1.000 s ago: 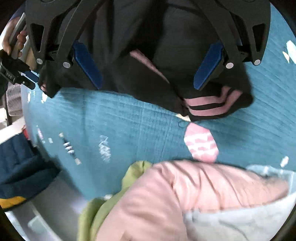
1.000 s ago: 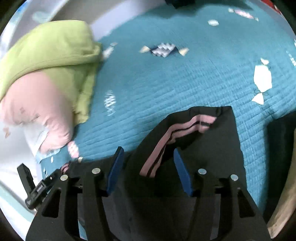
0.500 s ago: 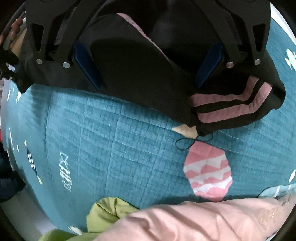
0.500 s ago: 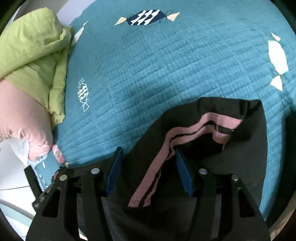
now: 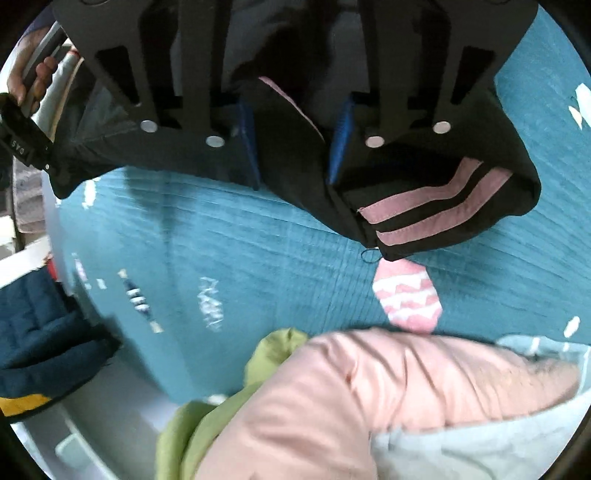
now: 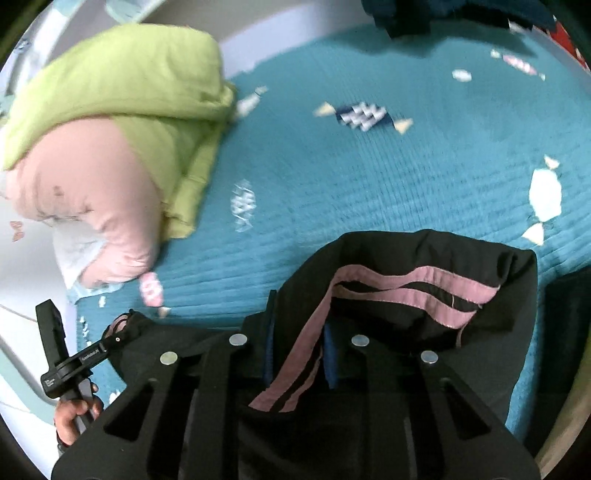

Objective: Fold large clothes
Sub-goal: 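Grasp the hoodie hem with the left gripper while the right gripper grasps the hem, then lift the hem with both grippers and fold it over toward the hood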

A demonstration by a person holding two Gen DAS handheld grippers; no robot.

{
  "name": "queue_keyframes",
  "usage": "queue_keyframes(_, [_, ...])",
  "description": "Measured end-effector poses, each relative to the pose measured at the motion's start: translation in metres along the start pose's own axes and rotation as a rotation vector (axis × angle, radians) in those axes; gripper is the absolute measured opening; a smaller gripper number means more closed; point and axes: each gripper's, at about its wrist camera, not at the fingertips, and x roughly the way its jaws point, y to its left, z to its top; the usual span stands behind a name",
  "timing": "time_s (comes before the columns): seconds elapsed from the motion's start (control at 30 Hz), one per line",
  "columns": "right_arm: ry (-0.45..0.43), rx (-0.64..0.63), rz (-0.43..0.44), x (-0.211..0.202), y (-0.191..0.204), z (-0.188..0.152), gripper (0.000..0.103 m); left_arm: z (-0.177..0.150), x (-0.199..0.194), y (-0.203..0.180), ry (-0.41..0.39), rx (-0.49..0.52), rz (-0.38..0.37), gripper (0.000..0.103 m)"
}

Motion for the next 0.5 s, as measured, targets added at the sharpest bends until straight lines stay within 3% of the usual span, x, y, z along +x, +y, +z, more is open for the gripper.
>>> queue_keyframes(0.23, [-0.066, -0.024, 0.08, -0.066, 0.012, -0.041, 0.019, -0.035, -0.058, -0.001, -0.065, -0.004, -0.085, 0.026])
queue_keyframes(0.5, [-0.148, -0.002, 0.207, -0.144, -0.001, -0.129, 0.018, -0.131, -0.14, 0.001, -0.178, -0.029, -0.209, 0.026])
